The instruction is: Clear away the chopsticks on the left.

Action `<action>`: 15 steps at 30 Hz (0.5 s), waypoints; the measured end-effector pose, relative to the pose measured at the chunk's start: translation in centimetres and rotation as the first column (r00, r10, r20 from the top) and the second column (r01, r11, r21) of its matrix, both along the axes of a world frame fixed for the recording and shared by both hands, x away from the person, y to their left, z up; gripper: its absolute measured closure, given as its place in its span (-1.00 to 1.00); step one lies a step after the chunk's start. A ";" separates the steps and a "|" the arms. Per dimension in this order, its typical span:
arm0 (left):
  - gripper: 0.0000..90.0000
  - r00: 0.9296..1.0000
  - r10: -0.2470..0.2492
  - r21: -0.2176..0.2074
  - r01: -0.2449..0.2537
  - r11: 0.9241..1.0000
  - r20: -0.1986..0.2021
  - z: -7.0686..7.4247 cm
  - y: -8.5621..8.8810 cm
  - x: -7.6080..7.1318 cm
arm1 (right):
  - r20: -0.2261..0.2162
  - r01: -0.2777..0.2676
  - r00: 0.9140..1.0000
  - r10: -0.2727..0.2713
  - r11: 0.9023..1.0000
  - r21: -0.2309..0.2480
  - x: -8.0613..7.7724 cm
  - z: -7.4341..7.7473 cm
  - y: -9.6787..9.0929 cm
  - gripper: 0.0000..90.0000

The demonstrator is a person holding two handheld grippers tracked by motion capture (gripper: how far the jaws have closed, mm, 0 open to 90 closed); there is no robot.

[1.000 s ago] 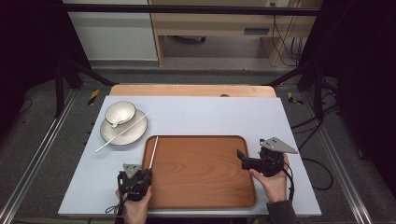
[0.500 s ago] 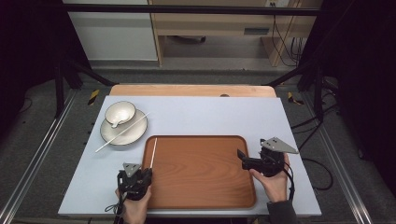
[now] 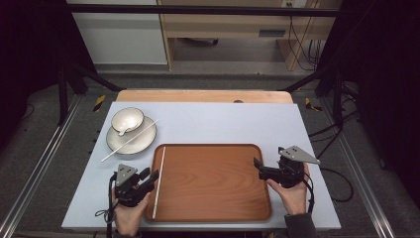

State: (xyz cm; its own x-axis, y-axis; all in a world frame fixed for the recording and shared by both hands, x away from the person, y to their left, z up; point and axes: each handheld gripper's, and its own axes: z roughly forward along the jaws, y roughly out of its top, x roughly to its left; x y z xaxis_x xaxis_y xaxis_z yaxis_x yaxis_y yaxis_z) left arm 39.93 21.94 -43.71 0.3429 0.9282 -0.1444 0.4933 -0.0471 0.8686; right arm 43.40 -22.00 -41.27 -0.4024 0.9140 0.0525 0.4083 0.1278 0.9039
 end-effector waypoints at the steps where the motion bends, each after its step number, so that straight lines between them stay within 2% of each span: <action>1: 0.33 1.000 -0.008 0.005 0.008 1.000 0.010 0.3 0.2 0.1 | 0.002 0.000 1.000 0.000 1.000 0.000 0.0 0.0 0.0 -0.87; 3: 0.25 0.999 -0.030 0.010 0.030 1.000 0.030 1.1 0.7 0.5 | 0.001 0.000 1.000 0.000 1.000 -0.005 0.0 0.0 0.0 -0.87; 8: 0.03 0.994 -0.078 0.066 0.073 0.995 0.072 3.1 1.8 1.6 | 0.003 -0.002 1.000 0.002 1.000 -0.001 -0.1 0.0 0.0 -0.87; 10: -0.05 0.993 -0.101 0.073 0.096 0.993 0.066 3.9 2.2 2.4 | 0.004 -0.003 1.000 0.003 1.000 -0.001 -0.1 0.1 0.0 -0.87; 13: -0.08 0.990 -0.111 0.080 0.105 0.991 0.081 4.7 2.8 3.4 | 0.004 -0.003 1.000 0.003 1.000 -0.001 -0.1 0.0 0.0 -0.87; 15: -0.13 0.991 -0.112 0.103 0.103 0.989 0.078 5.2 3.4 4.1 | 0.002 -0.003 1.000 0.003 1.000 0.000 0.0 0.0 0.0 -0.87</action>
State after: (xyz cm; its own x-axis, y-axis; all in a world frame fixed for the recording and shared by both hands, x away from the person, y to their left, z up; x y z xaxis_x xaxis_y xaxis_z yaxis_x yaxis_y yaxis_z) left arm 44.07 25.32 -38.51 0.4484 0.8936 -0.0212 0.4070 -0.1830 0.8949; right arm 43.37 -22.03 -41.30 -0.4049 0.9129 0.0514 0.4060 0.1292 0.9047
